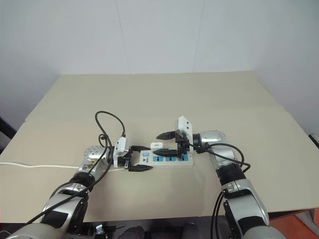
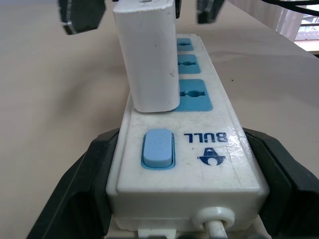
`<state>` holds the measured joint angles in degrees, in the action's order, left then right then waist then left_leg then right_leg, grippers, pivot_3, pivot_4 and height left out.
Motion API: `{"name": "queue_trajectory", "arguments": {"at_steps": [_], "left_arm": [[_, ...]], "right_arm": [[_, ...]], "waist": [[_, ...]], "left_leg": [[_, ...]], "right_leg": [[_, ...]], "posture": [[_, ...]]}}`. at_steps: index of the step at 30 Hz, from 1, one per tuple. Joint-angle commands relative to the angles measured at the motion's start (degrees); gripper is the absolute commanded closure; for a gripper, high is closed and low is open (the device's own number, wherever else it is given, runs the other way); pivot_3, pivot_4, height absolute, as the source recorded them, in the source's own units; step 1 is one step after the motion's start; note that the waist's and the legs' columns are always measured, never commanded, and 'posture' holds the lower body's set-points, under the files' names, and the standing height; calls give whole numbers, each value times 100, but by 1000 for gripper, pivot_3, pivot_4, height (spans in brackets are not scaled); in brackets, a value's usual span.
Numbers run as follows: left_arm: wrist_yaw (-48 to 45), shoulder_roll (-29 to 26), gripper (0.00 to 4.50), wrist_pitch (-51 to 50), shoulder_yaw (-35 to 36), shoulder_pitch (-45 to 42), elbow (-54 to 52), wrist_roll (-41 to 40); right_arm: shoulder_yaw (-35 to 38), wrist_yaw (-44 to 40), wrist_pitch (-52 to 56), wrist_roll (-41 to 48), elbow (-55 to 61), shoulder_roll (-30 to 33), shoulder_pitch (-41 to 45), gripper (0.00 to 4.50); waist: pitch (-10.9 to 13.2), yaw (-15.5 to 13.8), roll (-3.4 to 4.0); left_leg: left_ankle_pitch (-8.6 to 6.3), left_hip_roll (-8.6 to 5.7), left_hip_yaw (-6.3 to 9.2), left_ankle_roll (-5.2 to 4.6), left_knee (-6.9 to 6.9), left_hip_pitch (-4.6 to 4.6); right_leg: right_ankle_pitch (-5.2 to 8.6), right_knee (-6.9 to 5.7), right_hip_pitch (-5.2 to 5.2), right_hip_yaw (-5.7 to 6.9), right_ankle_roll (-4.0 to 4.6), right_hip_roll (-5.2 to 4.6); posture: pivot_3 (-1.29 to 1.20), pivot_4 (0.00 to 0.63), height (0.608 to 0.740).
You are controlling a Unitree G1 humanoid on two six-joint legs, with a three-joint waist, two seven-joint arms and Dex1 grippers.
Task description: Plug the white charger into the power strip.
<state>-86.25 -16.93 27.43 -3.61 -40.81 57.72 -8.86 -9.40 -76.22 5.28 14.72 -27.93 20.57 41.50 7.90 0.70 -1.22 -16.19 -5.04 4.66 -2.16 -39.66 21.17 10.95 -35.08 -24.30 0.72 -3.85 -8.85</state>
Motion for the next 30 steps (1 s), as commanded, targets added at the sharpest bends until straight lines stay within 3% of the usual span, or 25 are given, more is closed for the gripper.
{"name": "queue_trajectory", "arguments": {"at_steps": [1, 4, 18, 30], "left_arm": [[-43, -1, 1211, 17, -150, 47, 7, 158], [-43, -4, 1211, 23, -151, 50, 5, 159], [-55, -29, 1211, 45, -162, 67, -9, 170], [-63, -19, 1211, 16, -180, 85, -30, 161]], "right_arm": [[94, -39, -42, 117, 47, -72, 52, 2318], [94, -13, -115, 76, 5, -127, 39, 3383], [-50, -43, -727, -197, -317, -127, -94, 3392], [-335, 157, -495, -482, -577, -85, -123, 3392]], "waist": [[0, 1, 0], [0, 2, 0], [0, 10, 0], [0, 17, 0]], "left_leg": [[0, 0, 0, 0, 0, 0], [0, 0, 0, 0, 0, 0], [0, 1, 0, 0, -1, -1], [1, 4, 0, 2, -1, -10]], "right_leg": [[0, 0, 0, 0, 0, 0], [0, -1, 0, 0, 0, 0], [0, -2, 0, 0, 0, 1], [-2, -5, 7, -1, 2, 4]], "posture": [[0, 150, 740], [0, 150, 740], [0, 150, 740], [0, 150, 740]]}}
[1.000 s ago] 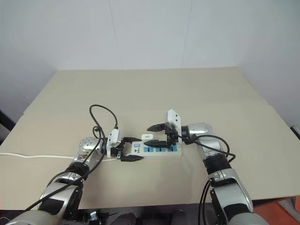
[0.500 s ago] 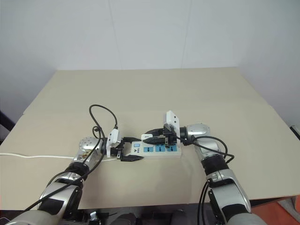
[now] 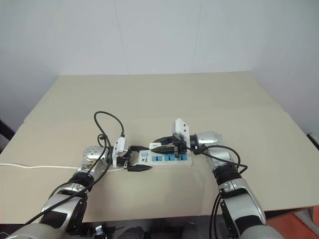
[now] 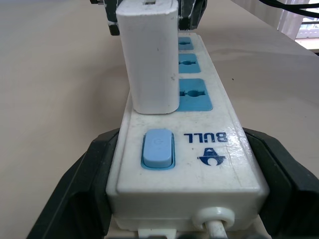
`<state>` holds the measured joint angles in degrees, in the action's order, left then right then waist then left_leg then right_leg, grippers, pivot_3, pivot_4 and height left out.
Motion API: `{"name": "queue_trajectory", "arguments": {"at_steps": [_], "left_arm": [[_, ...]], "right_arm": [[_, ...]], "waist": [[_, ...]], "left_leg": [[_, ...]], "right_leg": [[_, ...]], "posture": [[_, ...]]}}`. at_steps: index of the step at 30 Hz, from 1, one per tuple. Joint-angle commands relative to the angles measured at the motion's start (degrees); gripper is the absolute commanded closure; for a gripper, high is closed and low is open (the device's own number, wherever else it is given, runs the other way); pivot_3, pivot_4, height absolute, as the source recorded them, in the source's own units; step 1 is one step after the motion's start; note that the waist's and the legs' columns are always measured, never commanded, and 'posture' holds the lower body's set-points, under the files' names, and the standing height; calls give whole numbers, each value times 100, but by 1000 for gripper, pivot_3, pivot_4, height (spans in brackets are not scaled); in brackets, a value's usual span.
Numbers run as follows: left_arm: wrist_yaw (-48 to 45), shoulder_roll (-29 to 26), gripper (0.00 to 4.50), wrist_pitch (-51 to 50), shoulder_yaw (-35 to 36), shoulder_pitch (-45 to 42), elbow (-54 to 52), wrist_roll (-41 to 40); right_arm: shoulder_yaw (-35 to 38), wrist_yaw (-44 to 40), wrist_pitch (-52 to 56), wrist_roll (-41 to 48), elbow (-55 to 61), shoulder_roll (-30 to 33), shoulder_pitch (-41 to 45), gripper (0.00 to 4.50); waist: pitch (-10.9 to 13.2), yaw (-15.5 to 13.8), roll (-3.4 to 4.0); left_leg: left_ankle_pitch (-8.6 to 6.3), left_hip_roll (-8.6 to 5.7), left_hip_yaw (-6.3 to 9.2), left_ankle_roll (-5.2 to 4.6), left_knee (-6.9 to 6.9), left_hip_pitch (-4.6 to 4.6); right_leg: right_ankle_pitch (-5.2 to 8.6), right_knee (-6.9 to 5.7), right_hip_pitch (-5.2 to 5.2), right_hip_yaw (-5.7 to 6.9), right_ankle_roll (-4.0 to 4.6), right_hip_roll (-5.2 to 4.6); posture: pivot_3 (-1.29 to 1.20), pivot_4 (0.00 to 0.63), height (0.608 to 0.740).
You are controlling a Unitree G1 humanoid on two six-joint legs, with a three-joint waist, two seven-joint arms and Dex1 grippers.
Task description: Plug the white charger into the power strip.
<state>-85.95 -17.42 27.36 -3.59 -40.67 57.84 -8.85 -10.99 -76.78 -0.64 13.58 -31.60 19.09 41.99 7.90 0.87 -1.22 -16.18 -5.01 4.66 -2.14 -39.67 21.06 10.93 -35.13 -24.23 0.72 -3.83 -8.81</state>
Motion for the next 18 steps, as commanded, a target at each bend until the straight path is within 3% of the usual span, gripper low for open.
{"name": "queue_trajectory", "arguments": {"at_steps": [1, 11, 18], "left_arm": [[-93, 31, 1211, 22, -182, 72, -44, 161], [-88, 26, 1211, -2, -190, 85, -58, 163], [-95, 12, 1211, -20, -192, 84, -67, 163]], "right_arm": [[-168, 217, 47, -368, -246, 61, -202, 3392], [-210, 306, -488, -510, -617, 48, -367, 3392], [-266, 376, 26, -516, -668, 32, -243, 3392]], "waist": [[0, 0, 0], [0, 1, 0], [-1, 9, 0]], "left_leg": [[0, 0, 0, 0, 0, 0], [0, 0, 0, 0, 0, -14], [0, 1, 0, 0, 1, -24]], "right_leg": [[0, 0, 0, 0, 0, 0], [0, 0, 12, -1, 0, 0], [0, -1, 17, -2, 0, 1]], "posture": [[0, 150, 740], [0, 150, 740], [0, 150, 740]]}}
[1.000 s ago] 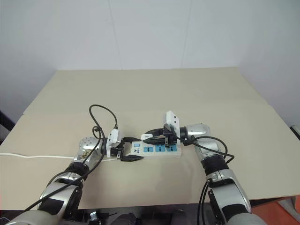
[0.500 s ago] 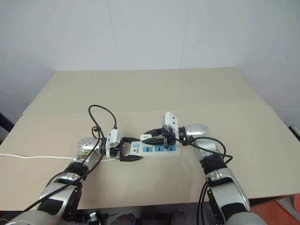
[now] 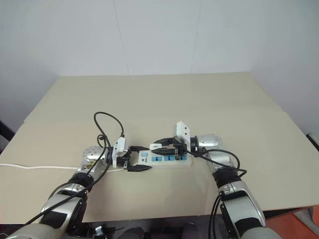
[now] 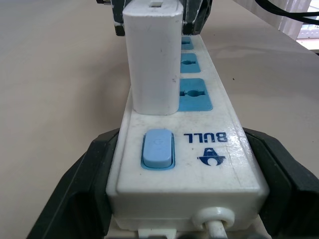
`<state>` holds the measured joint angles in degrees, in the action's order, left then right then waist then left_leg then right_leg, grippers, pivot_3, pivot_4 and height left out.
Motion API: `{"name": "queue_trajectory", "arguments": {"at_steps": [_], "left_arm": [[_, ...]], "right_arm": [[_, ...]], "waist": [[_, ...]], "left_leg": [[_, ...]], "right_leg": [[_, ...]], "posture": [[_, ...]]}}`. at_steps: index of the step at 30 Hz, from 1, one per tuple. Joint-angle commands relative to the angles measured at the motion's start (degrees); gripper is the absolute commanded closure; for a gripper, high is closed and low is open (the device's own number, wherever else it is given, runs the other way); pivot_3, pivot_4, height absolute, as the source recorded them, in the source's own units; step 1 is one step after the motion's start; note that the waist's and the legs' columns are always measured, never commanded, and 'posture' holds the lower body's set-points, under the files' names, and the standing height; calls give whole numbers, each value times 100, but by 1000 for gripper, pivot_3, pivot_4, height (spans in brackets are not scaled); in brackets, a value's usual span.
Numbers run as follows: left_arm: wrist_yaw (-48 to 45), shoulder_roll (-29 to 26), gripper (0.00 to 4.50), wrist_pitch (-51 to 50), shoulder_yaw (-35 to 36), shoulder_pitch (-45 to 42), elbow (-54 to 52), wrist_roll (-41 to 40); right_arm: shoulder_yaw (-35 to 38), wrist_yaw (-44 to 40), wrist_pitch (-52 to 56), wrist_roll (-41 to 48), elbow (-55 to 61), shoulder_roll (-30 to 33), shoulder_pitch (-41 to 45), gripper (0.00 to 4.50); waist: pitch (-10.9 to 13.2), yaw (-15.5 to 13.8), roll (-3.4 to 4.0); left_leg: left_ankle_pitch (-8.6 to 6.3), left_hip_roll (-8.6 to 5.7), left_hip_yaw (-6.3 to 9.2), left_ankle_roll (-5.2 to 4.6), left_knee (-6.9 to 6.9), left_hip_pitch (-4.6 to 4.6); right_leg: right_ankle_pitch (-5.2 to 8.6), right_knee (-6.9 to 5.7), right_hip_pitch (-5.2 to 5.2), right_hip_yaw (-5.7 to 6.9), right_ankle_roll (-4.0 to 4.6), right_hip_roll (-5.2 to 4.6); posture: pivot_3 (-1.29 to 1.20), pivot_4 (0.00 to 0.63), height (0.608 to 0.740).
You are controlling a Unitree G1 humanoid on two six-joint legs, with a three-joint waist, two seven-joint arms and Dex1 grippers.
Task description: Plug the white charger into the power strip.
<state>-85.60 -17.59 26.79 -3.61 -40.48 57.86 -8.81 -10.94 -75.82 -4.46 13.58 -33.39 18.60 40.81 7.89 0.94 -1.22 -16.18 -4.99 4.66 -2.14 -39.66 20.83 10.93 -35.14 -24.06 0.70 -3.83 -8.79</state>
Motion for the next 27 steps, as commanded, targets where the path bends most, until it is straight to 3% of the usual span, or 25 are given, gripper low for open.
{"name": "queue_trajectory", "arguments": {"at_steps": [1, 8, 12, 18, 24, 27], "left_arm": [[-127, 26, 1211, 38, -192, 67, -69, 162], [-100, 18, 1211, 47, -190, 73, -71, 172], [-85, 18, 1211, 63, -191, 69, -60, 179], [-66, 31, 1211, 67, -200, 62, -54, 178], [-73, 22, 1211, -177, -206, -20, -17, 181], [-158, 30, 229, -343, -156, -90, -23, 99]], "right_arm": [[-273, 282, 440, -522, -496, 89, -107, 3392], [-195, 224, 490, -414, -342, 152, -114, 3392], [-134, 286, 364, -418, -292, 161, -117, 2188], [-15, 244, 145, -316, -282, 136, -95, 33], [24, 160, 149, -289, -233, 195, -77, 33], [55, 132, 144, -268, -193, 214, -93, 0]], "waist": [[0, 5, 0], [0, 8, 0], [0, -14, -1], [0, -11, -1], [0, -15, -1], [1, -16, 0]], "left_leg": [[0, 0, 0, 0, 0, -1], [0, 2, 0, 0, 1, -8], [0, 2, -1, 0, 1, -6], [0, 1, -1, 1, 0, 9], [0, 1, -1, 1, 0, 13], [0, 0, -1, 1, 0, 17]], "right_leg": [[0, 0, 0, -1, 0, 0], [0, 0, 1, -1, 0, 2], [0, 1, -1, 0, 0, 2], [-1, 2, -7, -2, 1, 2], [-1, 3, -9, -1, 1, 2], [-1, 3, -11, -1, 1, 2]], "posture": [[0, 150, 740], [0, 150, 740], [0, 150, 740], [0, 150, 740], [0, 150, 740], [0, 150, 740]]}}
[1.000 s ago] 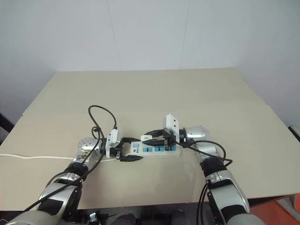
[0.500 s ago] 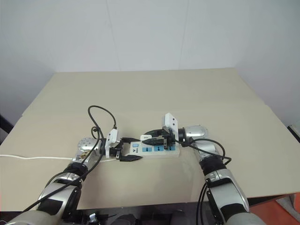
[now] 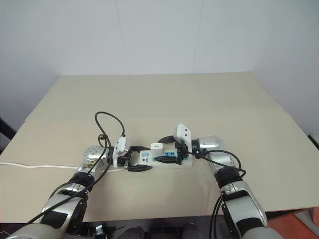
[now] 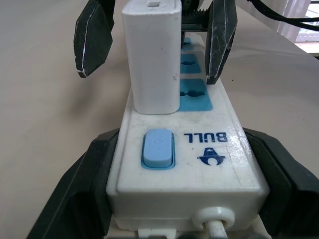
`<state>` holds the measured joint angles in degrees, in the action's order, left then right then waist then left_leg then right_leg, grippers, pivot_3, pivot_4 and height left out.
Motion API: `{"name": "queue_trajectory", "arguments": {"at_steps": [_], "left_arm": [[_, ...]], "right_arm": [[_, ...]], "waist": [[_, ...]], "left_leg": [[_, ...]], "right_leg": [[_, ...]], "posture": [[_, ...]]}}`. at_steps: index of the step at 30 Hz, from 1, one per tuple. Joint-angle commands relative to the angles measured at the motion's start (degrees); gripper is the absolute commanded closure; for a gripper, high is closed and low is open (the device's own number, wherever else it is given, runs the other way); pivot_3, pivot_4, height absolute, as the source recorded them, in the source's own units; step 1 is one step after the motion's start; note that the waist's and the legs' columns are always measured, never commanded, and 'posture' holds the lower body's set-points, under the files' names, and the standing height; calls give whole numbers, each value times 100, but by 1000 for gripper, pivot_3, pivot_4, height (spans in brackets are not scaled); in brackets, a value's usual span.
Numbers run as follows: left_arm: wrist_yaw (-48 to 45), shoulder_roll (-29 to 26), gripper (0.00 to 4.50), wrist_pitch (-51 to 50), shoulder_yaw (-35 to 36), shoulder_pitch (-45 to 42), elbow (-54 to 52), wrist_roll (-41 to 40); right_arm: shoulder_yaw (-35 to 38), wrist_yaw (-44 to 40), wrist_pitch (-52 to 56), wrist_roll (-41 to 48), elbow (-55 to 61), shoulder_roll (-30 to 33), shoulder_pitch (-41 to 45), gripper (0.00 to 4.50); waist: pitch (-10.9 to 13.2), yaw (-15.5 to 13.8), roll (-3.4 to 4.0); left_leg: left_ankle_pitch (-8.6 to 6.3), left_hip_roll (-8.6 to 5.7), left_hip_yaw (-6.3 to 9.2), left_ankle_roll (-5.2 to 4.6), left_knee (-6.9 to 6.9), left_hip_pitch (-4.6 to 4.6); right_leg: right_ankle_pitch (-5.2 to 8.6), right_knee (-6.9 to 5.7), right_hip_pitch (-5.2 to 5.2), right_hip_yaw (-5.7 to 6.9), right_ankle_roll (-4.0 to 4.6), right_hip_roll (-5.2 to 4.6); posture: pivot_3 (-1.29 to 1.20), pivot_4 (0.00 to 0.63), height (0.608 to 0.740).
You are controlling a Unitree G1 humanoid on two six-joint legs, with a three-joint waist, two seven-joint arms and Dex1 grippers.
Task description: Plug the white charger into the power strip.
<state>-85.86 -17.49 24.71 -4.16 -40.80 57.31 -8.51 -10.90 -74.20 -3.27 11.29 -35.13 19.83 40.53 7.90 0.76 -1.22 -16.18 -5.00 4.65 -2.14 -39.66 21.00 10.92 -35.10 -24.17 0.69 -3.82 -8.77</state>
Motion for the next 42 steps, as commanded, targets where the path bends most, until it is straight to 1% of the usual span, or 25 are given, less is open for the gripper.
{"name": "queue_trajectory", "arguments": {"at_steps": [1, 4, 7, 10, 11, 13, 14, 16, 18, 21, 28, 31, 35, 42], "left_arm": [[-163, 20, 8, -145, -77, -70, -1, 31], [-318, -64, 8, -213, -18, -10, -265, -97], [-310, -236, 8, -414, 129, 239, -880, -339], [-405, -656, 8, -737, 268, 612, -1815, -613], [-344, -791, 8, -707, 336, 754, -2107, -667], [-415, -1156, 8, -1072, 502, 970, -2585, -928], [-420, -1327, 8, -1235, 596, 1058, -2764, -1038], [-383, -1794, 8, -1650, 920, 1266, -3130, -1328], [-325, -2062, 8, -1897, 1077, 1418, -3397, -1498], [-265, -2494, 8, -2095, 1374, 1728, -3742, -1644], [25, -2790, 8, -2219, 1704, 2315, -4191, -1764], [105, -2842, 8, -2288, 1758, 2495, -4415, -1835], [187, -2915, 8, -2421, 1829, 2622, -4646, -1924], [237, -3047, 8, -2536, 1809, 2552, -4691, -1973]], "right_arm": [[86, -23, -34, -18, -6, 84, -78, 0], [145, -102, 87, 64, 141, 149, -77, 0], [292, -88, 179, 224, 499, 268, -166, 0], [550, -82, 380, 486, 1154, 574, -377, 0], [655, -97, 477, 586, 1390, 695, -459, 0], [910, -111, 756, 843, 1881, 1012, -624, 0], [1023, -117, 874, 935, 2088, 1188, -700, 0], [1361, -261, 1018, 1075, 2501, 1799, -970, 0], [1536, -324, 1108, 1184, 2734, 2168, -1158, 0], [1866, -474, 1297, 1296, 2966, 2817, -1536, 0], [2072, -605, 1361, 1375, 3077, 3355, -1982, 0], [2051, -599, 1362, 1326, 3047, 3462, -2014, 0], [2042, -606, 1100, 1224, 2963, 3510, -2033, 0], [2118, -566, 1001, 1221, 2958, 3567, -2098, 0]], "waist": [[0, 1, 0], [2, 3, 0], [17, 12, 1], [50, 16, 3], [53, 25, 4], [59, 30, 6], [64, 29, 8], [84, 15, 17], [109, 6, 24], [123, -9, 30], [144, 11, 31], [147, 10, 30], [151, -2, 29], [153, -5, 30]], "left_leg": [[0, -1, 0, 0, 0, 4], [0, -1, 0, 0, 0, 7], [0, 0, 0, 0, 0, 17], [0, 2, 0, 0, 3, 31], [0, 5, 0, 1, 3, 45], [9, 10, -1, 16, -4, 97], [28, 10, -1, 48, -6, 112], [28, 9, -2, 48, -5, 116], [5, 10, -2, 8, -5, 119], [2, 12, -3, 4, -5, 110], [4, 23, -14, 6, -7, 98], [5, 46, -23, 8, -6, 97], [5, 59, -26, 10, -6, 97], [5, 60, -29, 10, -6, 98]], "right_leg": [[0, 0, -2, 0, 0, 0], [0, 2, -6, 0, 0, 0], [0, 2, -16, 0, 0, 0], [0, 1, -34, -2, 0, 0], [-1, 0, -49, -3, 2, 0], [-3, -12, -102, -11, 5, 0], [-5, -12, -115, -9, 7, 0], [-5, -10, -118, -9, 8, 0], [-5, -2, -116, -7, 7, 0], [-4, 3, -104, -3, 6, 0], [-10, 0, -94, -5, 14, 0], [-15, 3, -95, -9, 21, 17], [-17, 4, -95, -8, 25, 25], [-19, 6, -96, -8, 27, 27]], "posture": [[0, 150, 740], [0, 150, 740], [0, 150, 740], [0, 150, 740], [0, 150, 740], [0, 150, 740], [0, 150, 740], [0, 150, 740], [0, 150, 740], [0, 150, 740], [0, 150, 740], [0, 150, 740], [0, 150, 740], [0, 150, 740]]}}
